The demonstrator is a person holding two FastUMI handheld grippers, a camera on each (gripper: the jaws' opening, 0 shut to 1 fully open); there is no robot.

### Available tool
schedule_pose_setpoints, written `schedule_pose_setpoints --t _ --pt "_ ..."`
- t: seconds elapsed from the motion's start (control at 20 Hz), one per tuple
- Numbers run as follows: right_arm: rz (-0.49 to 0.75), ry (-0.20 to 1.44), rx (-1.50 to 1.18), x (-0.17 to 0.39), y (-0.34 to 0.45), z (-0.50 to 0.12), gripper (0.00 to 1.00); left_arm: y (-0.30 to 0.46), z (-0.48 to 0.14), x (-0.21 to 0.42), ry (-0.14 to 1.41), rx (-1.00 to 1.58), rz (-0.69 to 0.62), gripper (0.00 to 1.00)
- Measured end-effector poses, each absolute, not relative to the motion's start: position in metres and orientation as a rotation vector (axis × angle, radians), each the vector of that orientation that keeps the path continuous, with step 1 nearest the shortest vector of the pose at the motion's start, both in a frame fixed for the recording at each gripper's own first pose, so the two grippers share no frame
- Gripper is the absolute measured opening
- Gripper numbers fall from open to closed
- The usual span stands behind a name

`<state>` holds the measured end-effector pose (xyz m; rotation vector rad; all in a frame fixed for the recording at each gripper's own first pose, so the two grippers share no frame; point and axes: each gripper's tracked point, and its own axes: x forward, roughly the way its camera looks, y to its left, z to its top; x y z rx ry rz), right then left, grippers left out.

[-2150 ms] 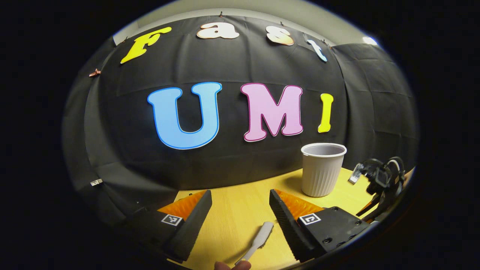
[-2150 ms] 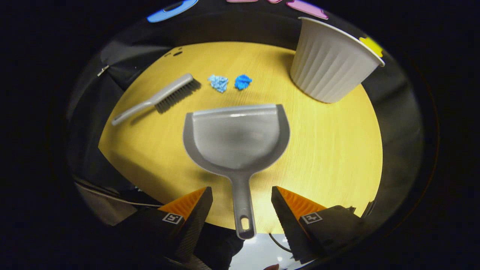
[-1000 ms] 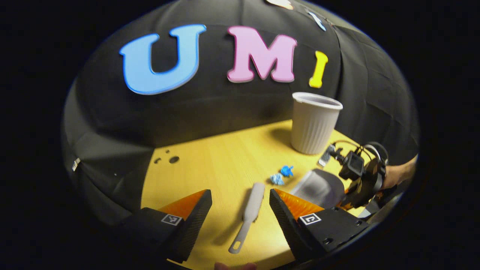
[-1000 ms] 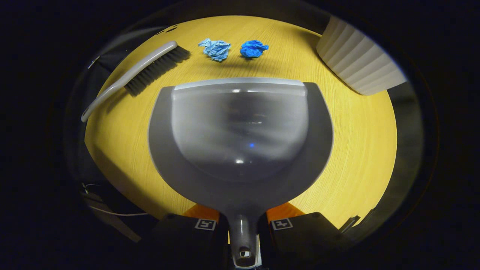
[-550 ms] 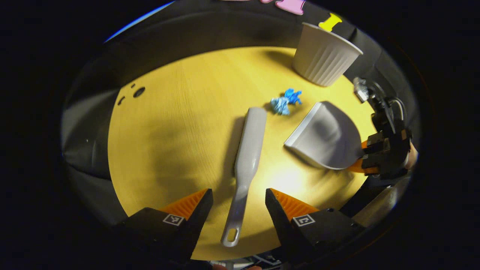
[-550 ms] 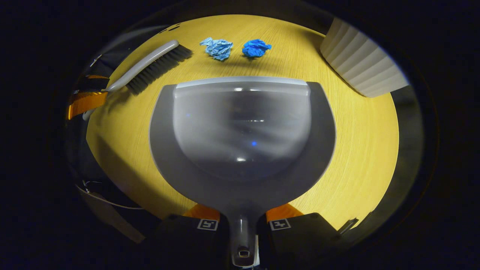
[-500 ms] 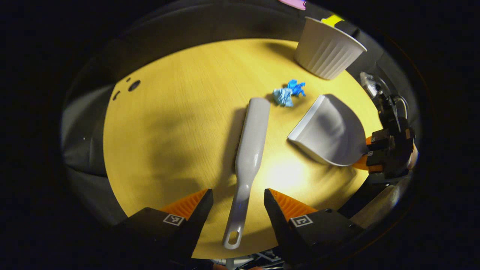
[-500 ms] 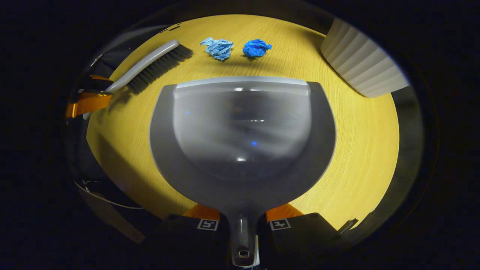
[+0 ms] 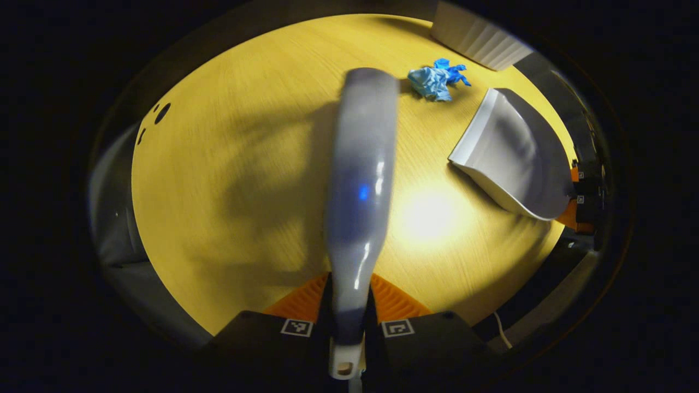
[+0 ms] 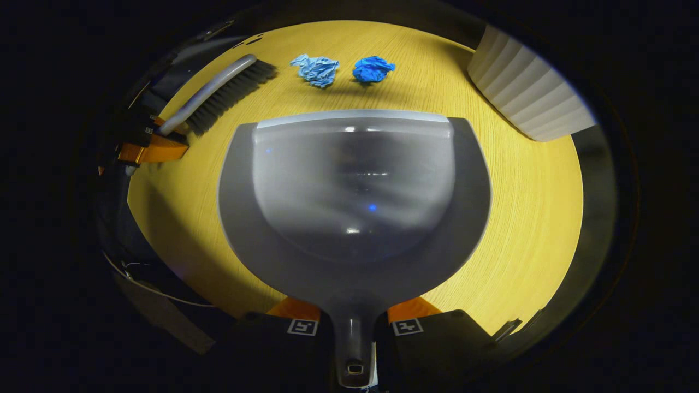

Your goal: Pick up the small broom and dustpan from the desktop, sweep the trash into the dustpan with the broom, and then empty the trash into the garbage bin.

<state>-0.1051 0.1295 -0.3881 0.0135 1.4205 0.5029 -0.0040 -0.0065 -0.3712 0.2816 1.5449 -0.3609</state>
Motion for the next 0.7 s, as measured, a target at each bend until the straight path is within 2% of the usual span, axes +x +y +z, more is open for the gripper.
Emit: schedule_pose_setpoints --t 0.05,0.25,0.4,0.55,0.6,0.7 --pt "0.504 1.419 0.016 -0.105 0.129 -0.389 0.34 -0.009 -0.373 -0.002 1.552 0.299 -0.374 0.30" --pt "0.509 1.417 0.020 -0.105 0.129 -0.388 0.34 -0.008 -0.371 0.003 1.530 0.307 -0.402 0.32" --pt "0.514 1.415 0.022 -0.104 0.129 -0.388 0.34 -0.010 -0.369 0.011 1.478 0.260 -0.414 0.22" --pt "0.512 1.412 0.027 -0.104 0.129 -0.388 0.34 -0.010 -0.357 0.040 1.410 0.283 -0.423 0.20" --pt "0.513 1.411 0.026 -0.104 0.129 -0.388 0.34 -0.011 -0.357 0.054 1.386 0.328 -0.434 0.24" --pt "0.515 1.411 0.026 -0.104 0.128 -0.388 0.34 -0.020 -0.356 0.078 1.358 0.414 -0.473 0.20"
